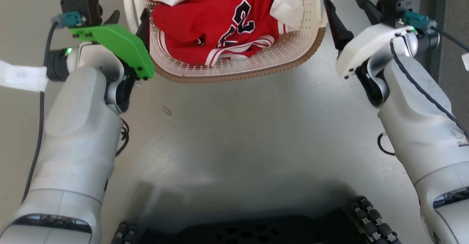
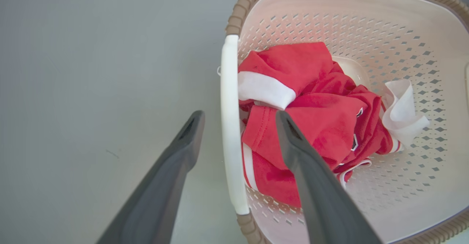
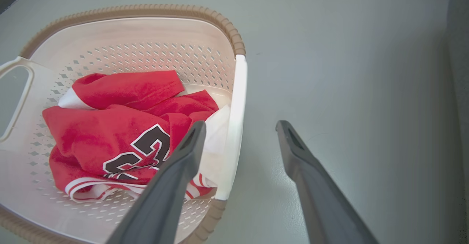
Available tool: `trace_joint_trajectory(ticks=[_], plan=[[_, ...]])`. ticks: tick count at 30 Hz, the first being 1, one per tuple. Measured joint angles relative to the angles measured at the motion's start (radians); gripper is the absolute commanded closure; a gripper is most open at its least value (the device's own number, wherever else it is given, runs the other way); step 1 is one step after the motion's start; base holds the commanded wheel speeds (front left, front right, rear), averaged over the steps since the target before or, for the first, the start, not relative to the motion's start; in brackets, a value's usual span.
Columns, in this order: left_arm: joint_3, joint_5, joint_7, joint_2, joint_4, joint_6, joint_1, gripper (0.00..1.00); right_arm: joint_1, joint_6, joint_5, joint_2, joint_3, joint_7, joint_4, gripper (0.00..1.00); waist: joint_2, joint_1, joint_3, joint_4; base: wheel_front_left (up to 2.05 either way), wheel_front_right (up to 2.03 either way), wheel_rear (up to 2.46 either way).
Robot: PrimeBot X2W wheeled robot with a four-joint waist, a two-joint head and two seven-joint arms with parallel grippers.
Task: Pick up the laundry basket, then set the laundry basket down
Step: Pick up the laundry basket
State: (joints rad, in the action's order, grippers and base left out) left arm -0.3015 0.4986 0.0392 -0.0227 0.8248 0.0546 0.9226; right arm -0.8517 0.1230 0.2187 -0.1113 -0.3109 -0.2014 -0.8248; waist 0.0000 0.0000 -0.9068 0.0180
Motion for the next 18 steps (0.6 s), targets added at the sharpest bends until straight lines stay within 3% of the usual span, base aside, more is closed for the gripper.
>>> trace_joint_trajectory(ticks=[15, 16, 17, 18], plan=[[0.001, 0.005, -0.014, 0.002, 0.091, 0.015, 0.094, 0.00, -0.093, 0.000, 0.001, 0.017, -0.027, -0.010, -0.073, 0.00, 0.0000, 0.0000, -0.075, 0.012, 0.00, 0.00, 0.00], [0.000, 0.005, -0.014, 0.002, 0.098, 0.016, 0.099, 0.33, -0.097, 0.000, 0.002, 0.017, -0.028, -0.010, -0.079, 1.00, 0.0000, 0.0000, -0.079, 0.012, 0.00, 0.00, 0.00], [0.003, 0.009, -0.019, 0.003, 0.105, 0.017, 0.101, 1.00, -0.101, 0.000, 0.002, 0.017, -0.030, -0.013, -0.085, 1.00, 0.0000, 0.0000, -0.083, 0.012, 0.00, 0.00, 0.00], [0.003, 0.011, -0.031, 0.003, 0.109, 0.017, 0.102, 1.00, -0.104, 0.000, 0.002, 0.017, -0.031, -0.018, -0.091, 1.00, 0.0000, 0.0000, -0.085, 0.011, 0.00, 0.00, 0.00]])
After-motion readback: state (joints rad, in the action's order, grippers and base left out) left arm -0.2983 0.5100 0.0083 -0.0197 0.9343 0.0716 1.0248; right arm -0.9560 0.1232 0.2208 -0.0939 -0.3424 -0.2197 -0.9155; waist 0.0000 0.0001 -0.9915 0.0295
